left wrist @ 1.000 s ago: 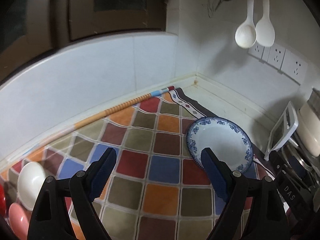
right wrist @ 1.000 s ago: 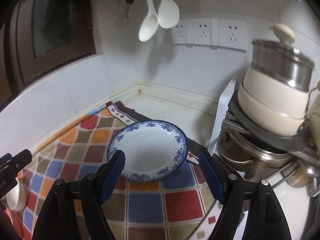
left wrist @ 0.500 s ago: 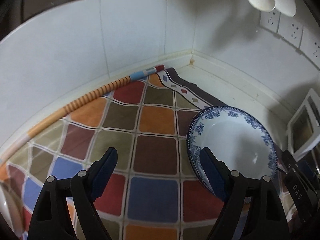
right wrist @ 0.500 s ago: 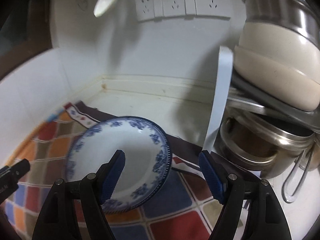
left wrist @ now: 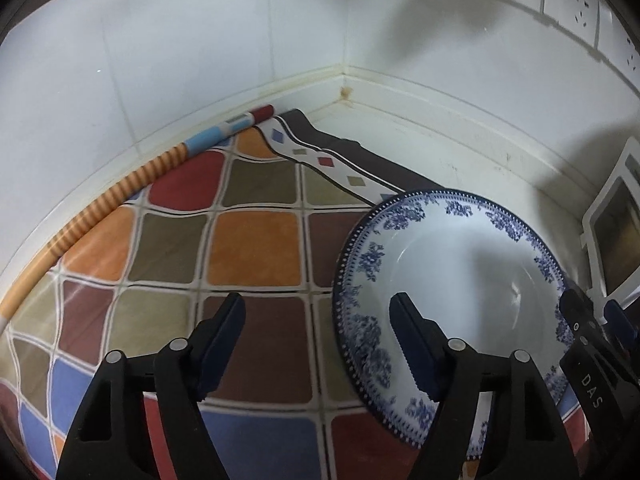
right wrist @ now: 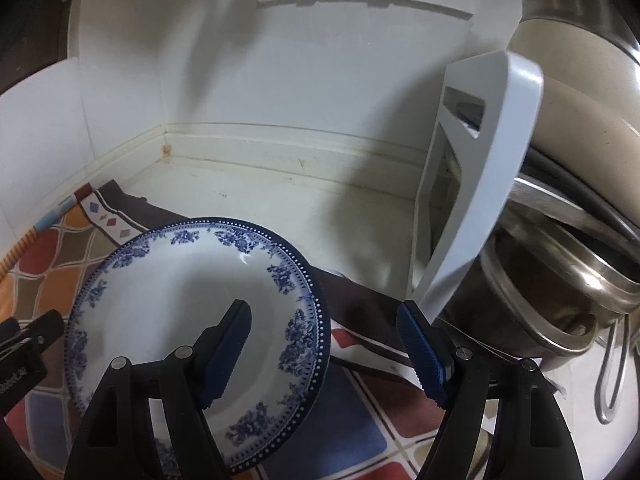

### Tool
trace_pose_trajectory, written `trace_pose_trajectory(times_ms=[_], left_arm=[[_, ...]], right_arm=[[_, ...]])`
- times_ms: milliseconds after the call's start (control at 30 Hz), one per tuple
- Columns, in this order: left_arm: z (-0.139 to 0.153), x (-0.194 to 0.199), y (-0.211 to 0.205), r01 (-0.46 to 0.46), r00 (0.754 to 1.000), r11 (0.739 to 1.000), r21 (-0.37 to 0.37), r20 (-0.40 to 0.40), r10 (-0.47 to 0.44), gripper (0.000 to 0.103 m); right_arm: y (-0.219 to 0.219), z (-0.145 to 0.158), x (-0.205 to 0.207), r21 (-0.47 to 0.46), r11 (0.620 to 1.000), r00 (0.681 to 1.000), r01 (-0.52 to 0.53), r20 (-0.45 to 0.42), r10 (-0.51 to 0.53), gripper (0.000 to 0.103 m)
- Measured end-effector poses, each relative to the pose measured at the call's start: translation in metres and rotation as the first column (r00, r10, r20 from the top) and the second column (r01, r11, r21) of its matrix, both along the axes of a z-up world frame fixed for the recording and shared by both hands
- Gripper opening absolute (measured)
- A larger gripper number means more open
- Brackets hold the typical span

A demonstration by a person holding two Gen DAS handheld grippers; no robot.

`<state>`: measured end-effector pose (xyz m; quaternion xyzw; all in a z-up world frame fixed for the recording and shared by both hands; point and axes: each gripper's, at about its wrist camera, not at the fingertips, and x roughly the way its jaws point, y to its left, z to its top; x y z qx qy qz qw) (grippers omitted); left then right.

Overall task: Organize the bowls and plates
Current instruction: 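Close both tools on the small plate rim and lift it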

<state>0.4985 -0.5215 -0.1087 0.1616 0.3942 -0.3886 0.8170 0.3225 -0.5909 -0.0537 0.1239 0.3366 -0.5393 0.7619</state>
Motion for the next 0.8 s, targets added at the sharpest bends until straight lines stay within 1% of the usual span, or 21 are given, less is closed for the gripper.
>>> trace_pose_trajectory(times_ms=[133,200,300,333,433,533,633,767,800], left_arm=[[-0.005,0.002,-0.009,0.012,1.0,1.0,0.007,-0.018,-0.012,0.07],[-0.006,0.001,-0.014,0.025,1.0,1.0,0.012,-0.015,-0.024,0.07],[-0.008,0.0,-0.02,0.04,0.999,0.999,0.017,-0.019,-0.039,0.067],[-0.009,0.0,-0.023,0.044,0.999,0.999,0.018,-0.023,-0.043,0.067],[-0.013,0.0,-0.029,0.052,0.998,0.998,0.028,-0.033,-0.051,0.062],[-0.017,0.002,-0.033,0.061,0.996,0.998,0.03,-0.063,-0.059,0.057],[-0.018,0.002,-0.036,0.067,0.996,0.997,0.026,-0.065,-0.066,0.051],[-0.017,0.001,-0.039,0.076,0.994,0.997,0.018,-0.074,-0.075,0.039],[-0.017,0.001,-0.039,0.075,0.995,0.997,0.021,-0.068,-0.073,0.038]], right_arm=[[-0.005,-0.007,0.007,0.018,1.0,1.0,-0.007,-0.018,0.007,0.069],[-0.009,-0.01,0.008,0.045,0.999,1.0,-0.011,-0.017,0.012,0.066],[-0.013,-0.013,0.008,0.072,0.997,1.0,-0.01,-0.011,0.011,0.066],[-0.015,-0.014,0.009,0.083,0.996,1.0,-0.009,-0.009,0.01,0.064],[-0.02,-0.019,0.01,0.122,0.993,1.0,-0.005,-0.011,0.007,0.06],[-0.024,-0.023,0.01,0.154,0.988,1.0,-0.003,-0.013,0.005,0.057],[-0.025,-0.026,0.011,0.169,0.986,1.0,-0.006,-0.012,0.009,0.056],[-0.026,-0.026,0.011,0.177,0.984,1.0,-0.011,-0.001,0.011,0.053],[-0.028,-0.026,0.013,0.178,0.984,1.0,-0.013,0.0,0.013,0.053]])
